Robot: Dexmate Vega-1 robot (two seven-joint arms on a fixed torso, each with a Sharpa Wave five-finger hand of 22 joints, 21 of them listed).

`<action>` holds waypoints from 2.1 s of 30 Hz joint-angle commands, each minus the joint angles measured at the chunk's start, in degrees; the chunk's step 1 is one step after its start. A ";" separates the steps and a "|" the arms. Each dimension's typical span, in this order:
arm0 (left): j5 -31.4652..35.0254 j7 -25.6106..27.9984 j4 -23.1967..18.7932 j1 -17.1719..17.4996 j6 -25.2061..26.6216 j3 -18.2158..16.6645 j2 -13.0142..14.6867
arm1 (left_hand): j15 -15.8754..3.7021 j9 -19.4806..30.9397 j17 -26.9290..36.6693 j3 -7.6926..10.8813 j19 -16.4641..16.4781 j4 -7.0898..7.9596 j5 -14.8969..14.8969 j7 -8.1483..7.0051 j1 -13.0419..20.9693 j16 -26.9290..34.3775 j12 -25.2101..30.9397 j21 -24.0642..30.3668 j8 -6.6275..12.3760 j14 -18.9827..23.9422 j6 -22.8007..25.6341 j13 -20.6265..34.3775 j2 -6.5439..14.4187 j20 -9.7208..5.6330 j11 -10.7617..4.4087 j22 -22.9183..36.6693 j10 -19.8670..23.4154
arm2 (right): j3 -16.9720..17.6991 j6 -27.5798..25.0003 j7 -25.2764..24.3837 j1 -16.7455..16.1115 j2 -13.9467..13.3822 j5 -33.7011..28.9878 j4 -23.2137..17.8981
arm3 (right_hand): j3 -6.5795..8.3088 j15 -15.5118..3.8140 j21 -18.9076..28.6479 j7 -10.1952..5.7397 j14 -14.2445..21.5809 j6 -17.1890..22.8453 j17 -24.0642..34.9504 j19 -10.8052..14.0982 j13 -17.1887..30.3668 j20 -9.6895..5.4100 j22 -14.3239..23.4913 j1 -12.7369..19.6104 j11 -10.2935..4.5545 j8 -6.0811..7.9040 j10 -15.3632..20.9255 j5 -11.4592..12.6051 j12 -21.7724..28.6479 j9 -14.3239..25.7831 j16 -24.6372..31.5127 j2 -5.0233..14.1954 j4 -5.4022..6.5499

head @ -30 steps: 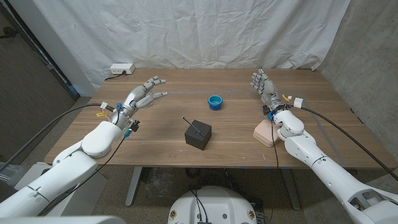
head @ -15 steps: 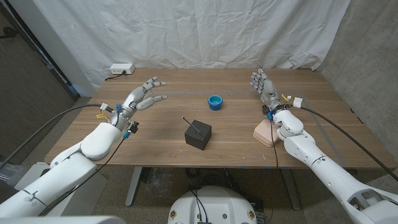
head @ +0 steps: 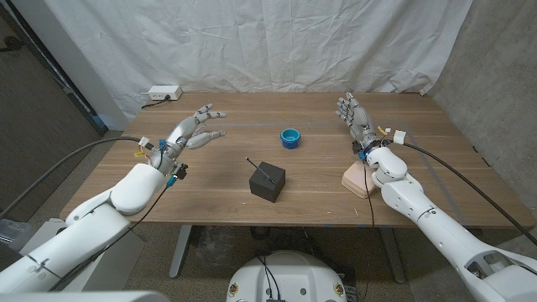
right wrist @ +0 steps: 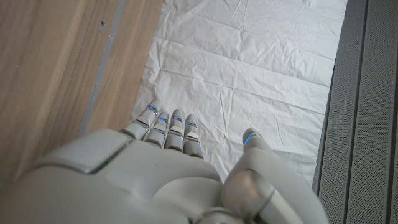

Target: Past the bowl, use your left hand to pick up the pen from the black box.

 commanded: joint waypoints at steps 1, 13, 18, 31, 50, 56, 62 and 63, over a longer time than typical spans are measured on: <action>5.44 0.87 -3.34 -1.16 7.60 1.36 1.23 | 0.09 0.22 0.04 0.19 -0.23 0.24 -0.34 -0.07 1.27 0.16 0.18 0.34 0.42 -0.99 0.96 0.08 -0.09 0.19 -0.03 0.06 -0.11 | -0.05 0.35 0.36 0.60 0.40 0.31 1.09 | 0.17 0.28 -0.29 -0.10 0.34 0.37 0.34 0.39 0.26 -0.06 0.13 0.03 0.00 0.24 0.26 -0.15 -0.06 -0.06 0.01 0.61 -0.17; 6.91 -0.59 -6.00 -2.22 12.75 2.21 3.48 | 0.09 0.31 0.00 0.03 -0.15 0.43 -1.00 -0.27 2.82 0.15 0.24 0.27 0.73 -0.91 2.53 0.06 -0.35 0.23 -0.24 0.07 0.01 | 0.15 -0.22 0.04 0.48 -0.02 0.38 0.12 | 0.11 0.25 -0.52 -0.06 0.28 0.34 0.34 0.48 0.26 -0.06 0.14 0.02 0.00 0.21 0.21 -0.19 -0.12 -0.06 -0.04 0.64 -0.23; 10.01 -0.66 -9.16 -2.08 18.13 2.91 5.49 | -0.03 0.36 -0.01 -0.07 -0.17 0.52 -1.28 -0.32 3.39 0.13 0.29 0.23 0.97 -0.92 3.46 0.05 -0.46 0.16 -0.36 0.07 0.14 | 0.06 -0.50 0.24 0.76 -0.02 0.46 0.19 | 0.09 0.26 -0.62 -0.11 0.31 0.33 0.34 0.48 0.26 -0.02 0.14 0.01 -0.02 0.20 0.21 -0.21 -0.13 -0.06 -0.03 0.65 -0.25; 14.75 -0.24 -13.08 0.45 22.88 1.67 7.85 | -0.25 0.42 -0.02 -0.42 -0.33 0.76 -1.73 -0.46 4.08 0.10 0.30 0.13 0.94 -0.98 3.96 0.04 -0.76 0.04 -0.64 0.08 0.21 | -0.48 -0.91 0.56 1.85 0.61 0.35 1.04 | 0.04 0.32 -0.89 0.03 0.33 0.37 0.35 0.56 0.26 0.02 0.15 0.01 0.06 0.20 0.25 -0.25 -0.15 -0.06 -0.03 0.73 -0.30; 17.94 -3.85 -14.65 0.70 23.32 1.28 9.62 | -0.79 0.51 -0.02 -1.27 -0.24 1.13 -2.38 -1.98 5.01 0.12 0.41 0.11 1.10 -0.90 5.47 0.04 -1.39 -0.01 -1.49 0.10 0.62 | -0.59 -1.70 -0.31 1.36 0.50 0.22 -0.52 | -0.05 0.38 -1.26 -0.03 0.35 0.42 0.35 0.66 0.27 0.07 0.16 -0.01 0.16 0.20 0.26 -0.33 -0.19 -0.05 -0.04 0.81 -0.38; 18.98 -5.34 -15.52 0.03 24.15 2.01 10.60 | -0.88 0.53 -0.02 -1.49 -0.23 1.21 -2.48 -2.20 5.22 0.13 0.39 0.11 1.02 -0.88 5.52 0.04 -1.54 -0.04 -1.58 0.10 0.61 | -0.48 -1.58 -0.05 1.30 0.43 0.45 -0.80 | -0.09 0.39 -1.39 -0.02 0.31 0.39 0.36 0.68 0.27 0.08 0.17 -0.04 0.16 0.18 0.27 -0.36 -0.20 -0.05 -0.06 0.82 -0.40; 20.12 -6.30 -16.56 -0.31 25.10 2.50 11.40 | -0.87 0.55 -0.02 -1.71 -0.22 1.30 -2.59 -2.43 5.45 0.11 0.37 0.10 1.00 -0.94 5.75 0.04 -1.63 0.01 -1.78 0.11 0.63 | -0.50 -1.65 -0.04 1.39 0.47 0.48 -1.02 | -0.16 0.32 -1.52 -0.06 0.33 0.36 0.37 0.76 0.27 0.10 0.17 -0.09 0.15 0.16 0.27 -0.39 -0.21 -0.05 -0.06 0.81 -0.41; 20.17 -6.43 -16.66 -0.23 25.00 2.33 11.50 | -0.80 0.56 -0.02 -1.73 -0.20 1.31 -2.60 -2.39 5.48 0.10 0.35 0.11 0.98 -0.97 5.74 0.04 -1.64 0.02 -1.83 0.11 0.58 | -0.51 -1.64 -0.06 1.40 0.47 0.44 -1.05 | -0.17 0.34 -1.55 -0.03 0.34 0.39 0.37 0.76 0.27 0.12 0.17 -0.10 0.16 0.17 0.27 -0.39 -0.22 -0.05 -0.05 0.81 -0.41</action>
